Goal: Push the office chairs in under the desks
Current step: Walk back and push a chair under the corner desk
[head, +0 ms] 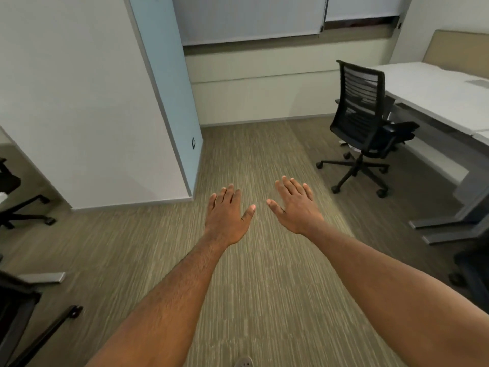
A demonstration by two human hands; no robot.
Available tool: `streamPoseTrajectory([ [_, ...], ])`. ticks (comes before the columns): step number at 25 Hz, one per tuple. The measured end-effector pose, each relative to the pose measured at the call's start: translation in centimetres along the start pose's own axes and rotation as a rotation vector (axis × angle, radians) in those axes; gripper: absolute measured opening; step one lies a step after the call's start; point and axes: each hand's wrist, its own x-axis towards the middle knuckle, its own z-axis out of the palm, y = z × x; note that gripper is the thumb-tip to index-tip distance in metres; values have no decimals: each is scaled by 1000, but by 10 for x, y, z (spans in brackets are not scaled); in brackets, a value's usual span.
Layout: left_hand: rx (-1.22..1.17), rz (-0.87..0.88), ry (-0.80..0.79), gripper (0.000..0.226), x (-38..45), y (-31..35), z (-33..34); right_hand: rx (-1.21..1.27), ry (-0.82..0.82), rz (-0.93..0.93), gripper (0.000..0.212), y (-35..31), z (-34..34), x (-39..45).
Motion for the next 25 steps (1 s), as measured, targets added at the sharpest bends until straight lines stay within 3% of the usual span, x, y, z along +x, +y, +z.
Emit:
streamPoseTrajectory([
  [5, 20, 80, -7, 73, 146, -43, -10, 5, 73, 107, 75, 22, -9, 136],
  [10, 50, 190, -42, 74, 273, -42, 2, 24, 55, 214, 74, 65, 11, 229],
  [17, 48, 239, -70, 70, 474, -25, 52, 45, 40, 293, 74, 172, 37, 390],
  [25, 46, 297, -104, 71, 709, 32, 79, 17, 49, 395, 76, 310, 11, 569],
])
